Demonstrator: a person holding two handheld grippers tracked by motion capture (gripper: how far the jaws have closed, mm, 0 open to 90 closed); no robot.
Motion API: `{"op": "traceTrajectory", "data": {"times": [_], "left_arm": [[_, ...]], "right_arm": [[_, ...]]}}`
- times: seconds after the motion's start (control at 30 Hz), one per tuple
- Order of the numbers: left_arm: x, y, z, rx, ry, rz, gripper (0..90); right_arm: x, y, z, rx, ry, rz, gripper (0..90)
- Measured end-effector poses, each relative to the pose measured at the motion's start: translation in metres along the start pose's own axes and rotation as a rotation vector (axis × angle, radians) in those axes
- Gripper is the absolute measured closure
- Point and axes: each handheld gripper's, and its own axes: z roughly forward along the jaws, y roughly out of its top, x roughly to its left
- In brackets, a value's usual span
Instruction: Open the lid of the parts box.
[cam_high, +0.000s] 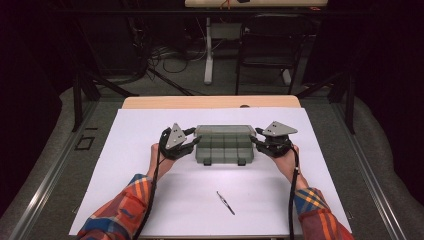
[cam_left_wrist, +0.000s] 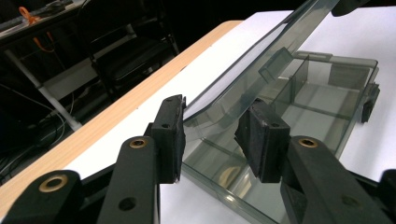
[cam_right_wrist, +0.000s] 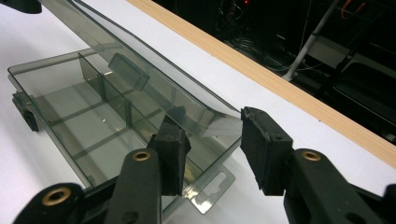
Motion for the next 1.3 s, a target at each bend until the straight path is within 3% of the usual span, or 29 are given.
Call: {"op": "traceTrajectory", "data": {"times": [0.17,0.47,0.63,0.83,1.3], "left_arm": [[0.007,0.006,0.000,0.005,0.001,0.000,64.4],[0.017,0.010,0.002,-0.004,-0.028,-0.034,66.5],[0.020,0.013,0.004,0.023,-0.018,-0.035,70.8],[0.026,0.014,0.006,0.008,-0.024,-0.061,72.3],[0.034,0.020,0.010,0.010,-0.015,-0.077,75.8]], "right_arm": [[-0.002,0.007,0.001,0.001,-0.003,-0.003,66.2],[-0.011,0.013,0.005,0.000,0.000,0.041,70.8],[-0.014,0.015,0.007,-0.002,-0.002,0.056,72.0],[-0.017,0.018,0.009,-0.003,-0.002,0.068,72.8],[-0.023,0.020,0.014,0.004,-0.016,0.099,77.2]]}}
